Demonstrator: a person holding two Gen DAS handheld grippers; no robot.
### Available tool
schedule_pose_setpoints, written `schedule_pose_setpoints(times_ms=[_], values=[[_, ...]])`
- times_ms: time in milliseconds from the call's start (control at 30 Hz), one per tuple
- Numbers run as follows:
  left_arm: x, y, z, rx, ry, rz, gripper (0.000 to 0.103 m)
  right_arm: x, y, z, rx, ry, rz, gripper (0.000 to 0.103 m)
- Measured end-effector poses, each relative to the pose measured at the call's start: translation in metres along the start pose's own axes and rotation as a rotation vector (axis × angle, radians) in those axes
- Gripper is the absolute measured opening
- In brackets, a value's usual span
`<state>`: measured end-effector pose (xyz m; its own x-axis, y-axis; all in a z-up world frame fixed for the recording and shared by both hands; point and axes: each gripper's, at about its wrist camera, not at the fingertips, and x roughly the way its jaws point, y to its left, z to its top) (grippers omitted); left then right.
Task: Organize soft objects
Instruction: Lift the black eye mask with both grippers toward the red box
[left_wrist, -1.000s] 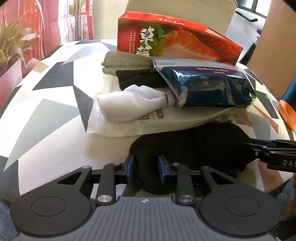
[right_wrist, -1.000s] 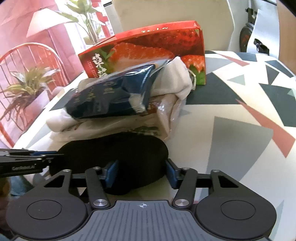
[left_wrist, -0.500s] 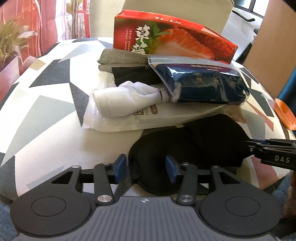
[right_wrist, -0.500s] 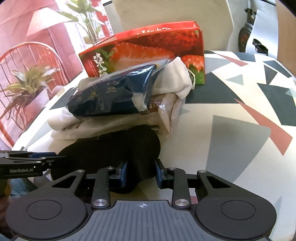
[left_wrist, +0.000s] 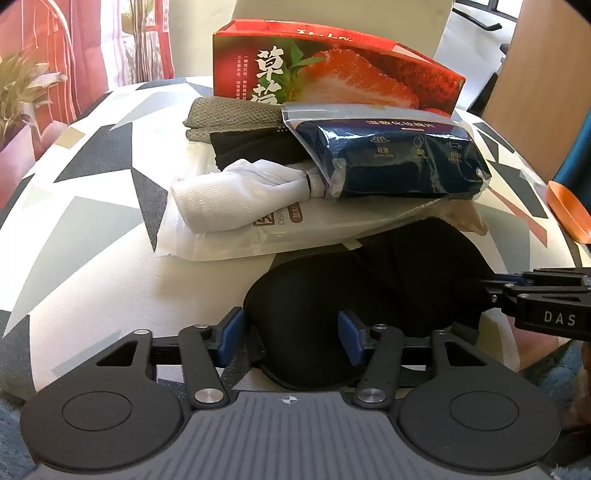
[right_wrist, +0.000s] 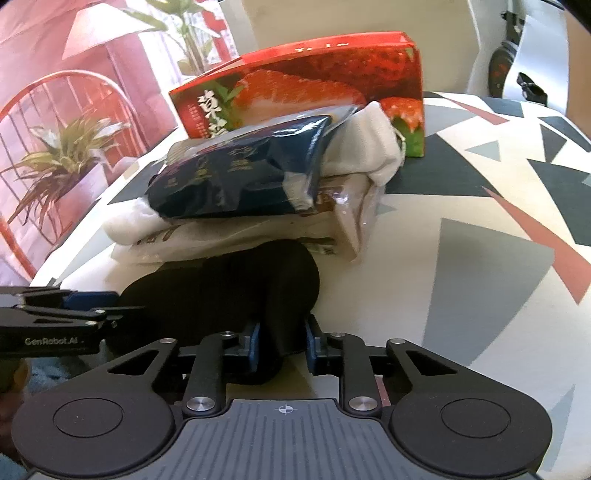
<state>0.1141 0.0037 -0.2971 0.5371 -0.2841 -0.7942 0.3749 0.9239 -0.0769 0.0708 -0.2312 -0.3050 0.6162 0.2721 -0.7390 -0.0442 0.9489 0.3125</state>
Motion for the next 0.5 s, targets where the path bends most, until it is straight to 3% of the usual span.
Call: schedule_pose_setpoints(times_ms=[167, 500], values=[[-0.003, 0.011, 0.001, -0.061, -0.001, -0.018, 0.027, -0.001, 0.005, -0.001, -0.013, 0.007, 0.012, 0.018], [-0.045, 0.012, 0.007, -0.043, -0.13, -0.03, 0.02, -0.027, 0.029, 0.006, -0.128, -0.083, 0.026, 0.016]])
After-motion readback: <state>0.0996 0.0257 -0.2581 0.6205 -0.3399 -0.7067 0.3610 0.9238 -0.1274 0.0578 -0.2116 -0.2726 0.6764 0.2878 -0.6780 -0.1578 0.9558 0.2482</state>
